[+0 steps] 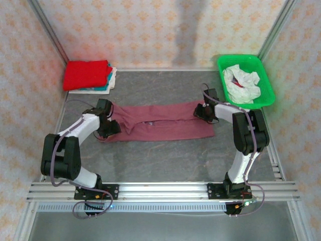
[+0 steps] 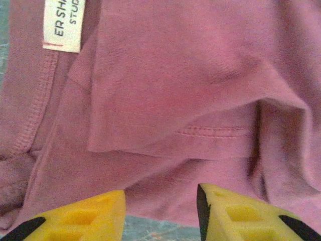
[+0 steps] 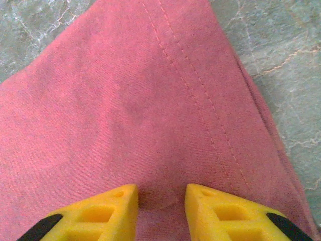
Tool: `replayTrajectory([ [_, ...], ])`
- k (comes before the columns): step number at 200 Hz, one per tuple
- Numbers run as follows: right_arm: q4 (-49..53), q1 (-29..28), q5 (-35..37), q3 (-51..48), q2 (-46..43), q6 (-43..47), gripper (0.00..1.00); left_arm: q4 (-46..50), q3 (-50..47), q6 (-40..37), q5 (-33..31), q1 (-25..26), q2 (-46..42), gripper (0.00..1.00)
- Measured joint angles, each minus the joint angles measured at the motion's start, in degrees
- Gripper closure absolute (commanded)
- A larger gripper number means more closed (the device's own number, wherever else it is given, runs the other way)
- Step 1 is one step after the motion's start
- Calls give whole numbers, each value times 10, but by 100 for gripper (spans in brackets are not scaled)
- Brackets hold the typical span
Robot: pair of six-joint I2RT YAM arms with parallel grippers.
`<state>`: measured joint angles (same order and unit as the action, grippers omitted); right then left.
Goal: Fold and stack the t-shirts
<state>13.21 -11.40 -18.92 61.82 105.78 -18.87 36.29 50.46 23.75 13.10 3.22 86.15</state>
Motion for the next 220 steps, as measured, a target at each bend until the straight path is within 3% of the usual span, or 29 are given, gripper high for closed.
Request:
replayTrajectory([
  [39,0,0,0,0,0,0,68,-10,2,0,-27,-11,15,54],
  [81,0,0,0,0,0,0,68,-30,11,-2,-42,-22,45,61],
  [168,0,2,-5,0,0,0,68,-43,19,-12,-46,-26,60,100],
  [220,0,2,-6,0,0,0,68,-34,30,-13,-50,-26,14,100],
])
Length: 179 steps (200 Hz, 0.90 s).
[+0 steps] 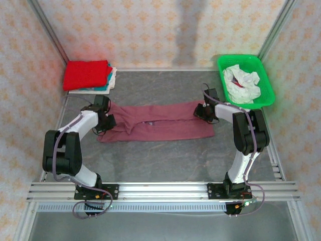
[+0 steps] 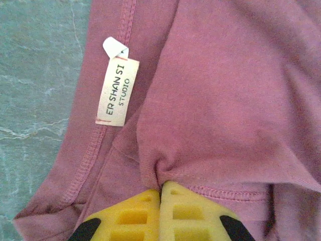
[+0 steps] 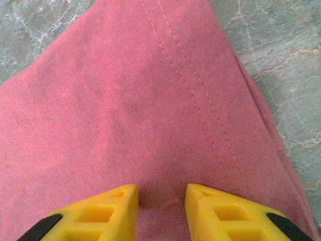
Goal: Fold and stack the t-shirts
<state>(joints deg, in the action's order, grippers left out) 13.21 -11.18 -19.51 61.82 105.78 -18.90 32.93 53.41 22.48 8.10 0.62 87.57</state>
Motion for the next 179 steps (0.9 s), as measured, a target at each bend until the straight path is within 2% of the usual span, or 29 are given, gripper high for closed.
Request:
replayTrajectory([
  [70,0,0,0,0,0,-2,68,44,1,2,6,0,-86,100],
  [132,0,0,0,0,0,-4,68,60,-49,7,20,-6,-103,100],
  [141,0,0,0,0,0,-4,68,62,-60,8,22,-8,-103,87],
  [150,0,0,0,0,0,-6,68,63,-69,13,22,-10,-103,78],
  [165,0,0,0,0,0,-6,68,63,-79,20,20,-12,-110,73],
  [179,0,0,0,0,0,-6,68,66,-83,21,14,-14,-127,72],
])
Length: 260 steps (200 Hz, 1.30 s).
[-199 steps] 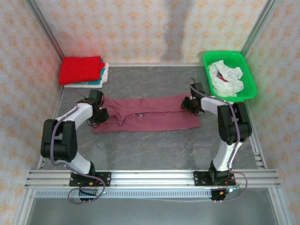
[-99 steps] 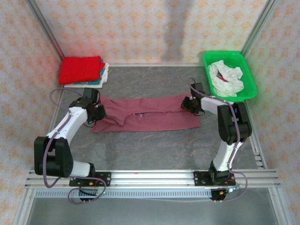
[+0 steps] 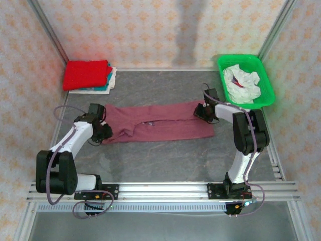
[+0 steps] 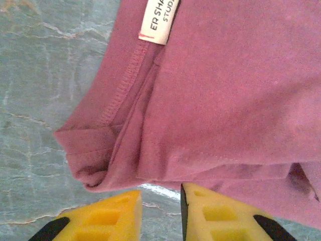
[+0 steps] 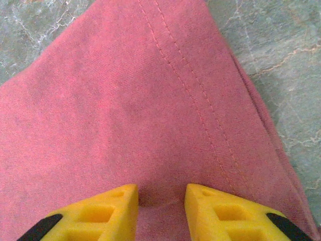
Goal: Fold and stack the t-shirts
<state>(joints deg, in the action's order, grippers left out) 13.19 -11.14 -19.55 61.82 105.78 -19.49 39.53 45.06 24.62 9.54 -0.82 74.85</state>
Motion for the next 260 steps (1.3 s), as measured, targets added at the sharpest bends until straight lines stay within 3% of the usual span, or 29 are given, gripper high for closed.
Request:
replayTrajectory([
  [33,0,0,0,0,0,0,68,-1,3,0,-10,-2,-43,71],
  [60,0,0,0,0,0,0,68,-1,41,-11,-29,68,-30,71],
  [92,0,0,0,0,0,0,68,-28,95,-25,-32,166,46,69],
  [123,0,0,0,0,0,0,68,-47,100,-26,-37,195,136,63],
  [139,0,0,0,0,0,0,68,-49,102,-26,-43,203,170,55],
  [157,0,0,0,0,0,0,68,-56,105,-31,-45,204,191,55],
  [177,0,0,0,0,0,0,68,-62,114,-31,-47,204,203,66],
  [194,0,0,0,0,0,0,68,-71,119,-35,-50,204,210,88],
  [213,0,0,0,0,0,0,68,-74,123,-36,-53,204,213,99],
  [260,0,0,0,0,0,0,68,-42,143,-29,-60,204,200,100],
])
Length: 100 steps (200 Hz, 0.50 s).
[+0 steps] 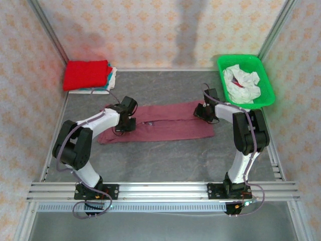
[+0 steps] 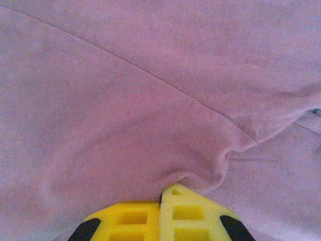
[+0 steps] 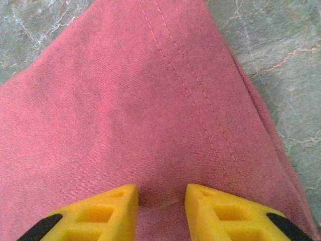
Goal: Fold and stack the t-shirts
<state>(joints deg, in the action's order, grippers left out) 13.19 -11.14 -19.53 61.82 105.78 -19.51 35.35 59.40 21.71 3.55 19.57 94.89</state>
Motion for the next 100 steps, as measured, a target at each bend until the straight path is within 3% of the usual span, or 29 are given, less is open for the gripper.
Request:
replayTrajectory([
  [51,0,0,0,0,0,0,68,72,29,9,22,0,-45,100],
  [64,0,0,0,0,0,0,68,84,29,9,37,0,-45,86],
  [75,0,0,0,0,0,0,68,96,30,11,52,0,-45,66],
  [100,0,0,0,0,0,0,68,145,55,7,78,2,-46,66],
])
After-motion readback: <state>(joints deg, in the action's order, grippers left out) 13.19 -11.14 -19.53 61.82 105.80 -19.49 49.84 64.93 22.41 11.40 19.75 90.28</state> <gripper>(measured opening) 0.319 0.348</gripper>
